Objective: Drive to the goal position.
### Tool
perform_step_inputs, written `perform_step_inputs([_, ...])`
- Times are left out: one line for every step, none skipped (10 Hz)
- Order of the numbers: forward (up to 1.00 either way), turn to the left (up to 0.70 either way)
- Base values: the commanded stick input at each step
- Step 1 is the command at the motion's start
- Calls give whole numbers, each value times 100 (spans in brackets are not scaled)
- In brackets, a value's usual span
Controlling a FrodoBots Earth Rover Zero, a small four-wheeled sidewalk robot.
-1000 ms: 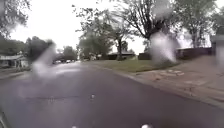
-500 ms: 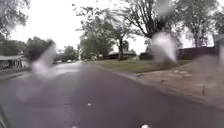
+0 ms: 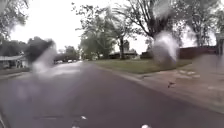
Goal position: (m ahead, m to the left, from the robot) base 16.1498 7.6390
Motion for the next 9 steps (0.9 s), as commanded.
perform_step_inputs([70,0])
perform_step_inputs([70,9])
perform_step_inputs([70,31])
perform_step_inputs([70,35])
perform_step_inputs([70,35])
perform_step_inputs([70,35])
perform_step_inputs([70,29])
perform_step_inputs([70,0])
perform_step_inputs([70,0])
